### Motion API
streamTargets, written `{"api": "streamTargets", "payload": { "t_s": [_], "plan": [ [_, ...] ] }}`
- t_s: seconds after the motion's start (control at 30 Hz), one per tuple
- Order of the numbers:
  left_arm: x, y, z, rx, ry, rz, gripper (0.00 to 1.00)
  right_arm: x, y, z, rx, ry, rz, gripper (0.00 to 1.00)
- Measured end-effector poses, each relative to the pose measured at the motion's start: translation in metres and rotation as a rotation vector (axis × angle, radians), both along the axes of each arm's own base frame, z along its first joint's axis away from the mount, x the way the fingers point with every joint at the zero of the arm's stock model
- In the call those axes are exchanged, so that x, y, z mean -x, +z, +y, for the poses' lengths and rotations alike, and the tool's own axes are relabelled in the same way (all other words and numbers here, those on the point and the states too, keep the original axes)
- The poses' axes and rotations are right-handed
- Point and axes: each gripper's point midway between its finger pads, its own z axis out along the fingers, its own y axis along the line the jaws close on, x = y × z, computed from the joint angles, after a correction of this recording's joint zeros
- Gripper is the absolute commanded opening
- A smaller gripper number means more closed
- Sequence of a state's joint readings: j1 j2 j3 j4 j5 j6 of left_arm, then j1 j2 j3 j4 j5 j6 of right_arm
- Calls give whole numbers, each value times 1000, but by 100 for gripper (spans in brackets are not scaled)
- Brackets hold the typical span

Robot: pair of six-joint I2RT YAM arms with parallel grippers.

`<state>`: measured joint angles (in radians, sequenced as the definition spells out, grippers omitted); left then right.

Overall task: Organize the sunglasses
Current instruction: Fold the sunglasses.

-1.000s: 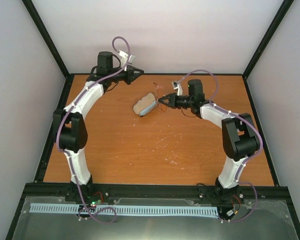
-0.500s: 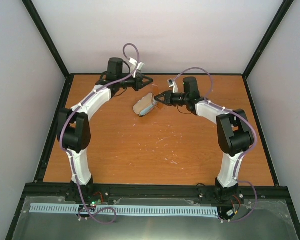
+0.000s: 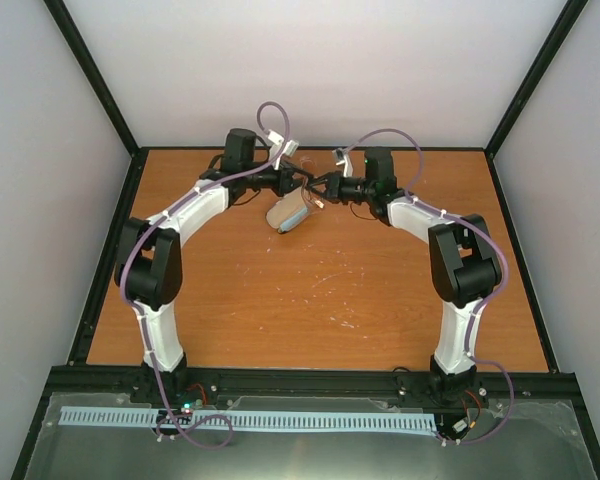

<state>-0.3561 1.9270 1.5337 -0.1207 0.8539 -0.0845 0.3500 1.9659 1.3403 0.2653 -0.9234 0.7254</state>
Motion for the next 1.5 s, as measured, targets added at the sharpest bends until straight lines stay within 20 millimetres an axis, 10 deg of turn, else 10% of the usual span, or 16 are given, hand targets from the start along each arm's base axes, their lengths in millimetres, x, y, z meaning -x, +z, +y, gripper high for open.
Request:
{"api": "streamTargets", "payload": {
  "t_s": [0.17,0.47,0.73,1.0,1.5],
  "plan": [
    [-13,9,19,-18,63,-48,51,2,-10,-9,42,-5,24,3],
    [-30,17,92,-54,221,-87,18,-30,-7,-71,169,-199,12,3],
    [42,-11,57,-76,82,-39,16,-65,25,-68,182,-261,-65,3],
    [78,-8,14,-39,-67,-42,16,-71,1,-63,214,-255,-21,3],
    [34,6,-11,29,-99,-98,17,-16,-20,-5,223,-81,17,3]
  ]
}}
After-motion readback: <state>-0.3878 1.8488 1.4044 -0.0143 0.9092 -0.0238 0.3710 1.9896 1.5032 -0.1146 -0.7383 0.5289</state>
